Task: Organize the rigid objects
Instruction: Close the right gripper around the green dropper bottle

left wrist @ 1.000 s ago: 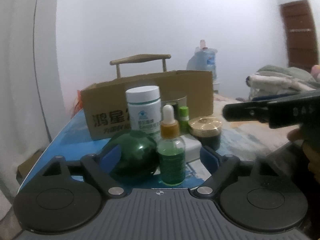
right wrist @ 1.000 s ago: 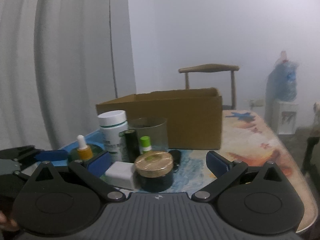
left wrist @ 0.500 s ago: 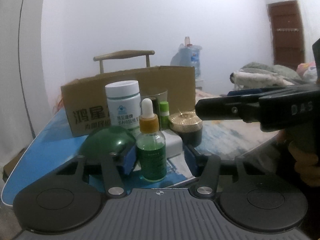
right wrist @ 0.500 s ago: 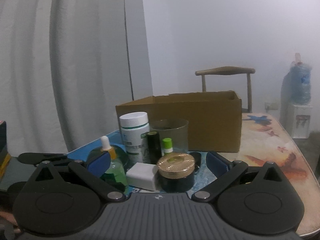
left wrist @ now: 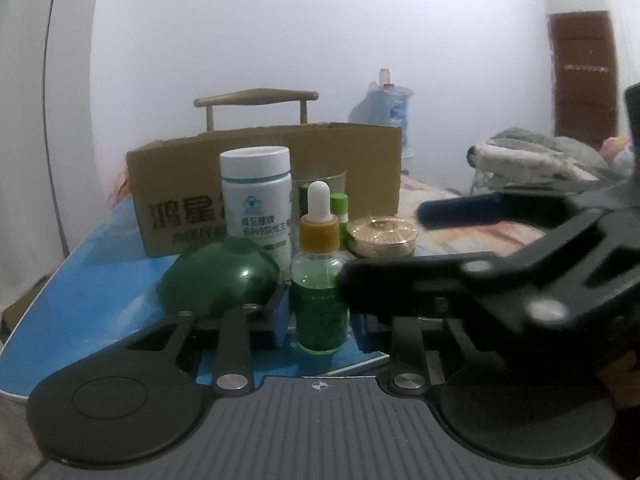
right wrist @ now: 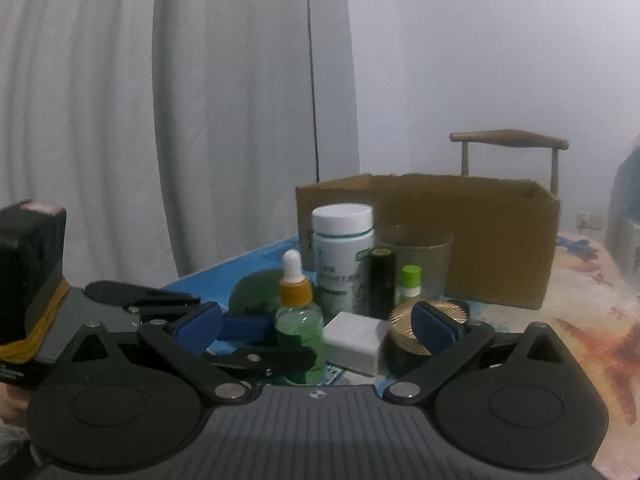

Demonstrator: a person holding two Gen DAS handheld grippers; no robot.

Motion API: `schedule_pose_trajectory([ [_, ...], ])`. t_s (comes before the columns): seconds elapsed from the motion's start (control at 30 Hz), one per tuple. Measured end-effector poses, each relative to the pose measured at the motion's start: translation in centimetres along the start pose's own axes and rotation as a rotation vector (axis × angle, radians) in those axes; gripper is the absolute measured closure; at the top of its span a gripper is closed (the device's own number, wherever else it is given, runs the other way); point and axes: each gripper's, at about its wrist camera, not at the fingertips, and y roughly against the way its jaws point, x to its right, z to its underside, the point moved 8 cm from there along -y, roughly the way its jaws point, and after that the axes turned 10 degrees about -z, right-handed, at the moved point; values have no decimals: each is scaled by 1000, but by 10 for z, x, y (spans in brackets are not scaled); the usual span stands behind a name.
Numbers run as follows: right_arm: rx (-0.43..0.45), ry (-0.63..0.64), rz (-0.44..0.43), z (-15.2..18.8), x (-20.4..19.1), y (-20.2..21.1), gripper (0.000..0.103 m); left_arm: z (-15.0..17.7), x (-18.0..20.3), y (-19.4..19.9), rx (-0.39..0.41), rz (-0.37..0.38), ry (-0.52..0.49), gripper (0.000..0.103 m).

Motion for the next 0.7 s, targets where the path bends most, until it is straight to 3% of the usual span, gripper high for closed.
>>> schedule_pose_trajectory([
  [0.13, -30, -38, -1, 3, 3, -10, 14, 1, 0, 1, -1, 13, 3, 72],
  [0.2, -45, -56, -11, 4, 3, -14, 25, 1, 0, 1, -1, 19, 3, 72],
  [0.43, -69, -84, -42, 7, 1, -27, 40, 3, 0, 2, -11, 32, 13, 73],
  [0.5, -76, -92, -55, 8, 0, -29, 56, 4, -1, 1, -21, 37, 26, 73],
  [0.57, -81, -83, -32, 10, 2, -31, 64, 4, -1, 0, -19, 30, 22, 73],
  [0.7, -77, -120, -43, 11, 8, -28, 67, 4, -1, 0, -17, 35, 23, 73],
])
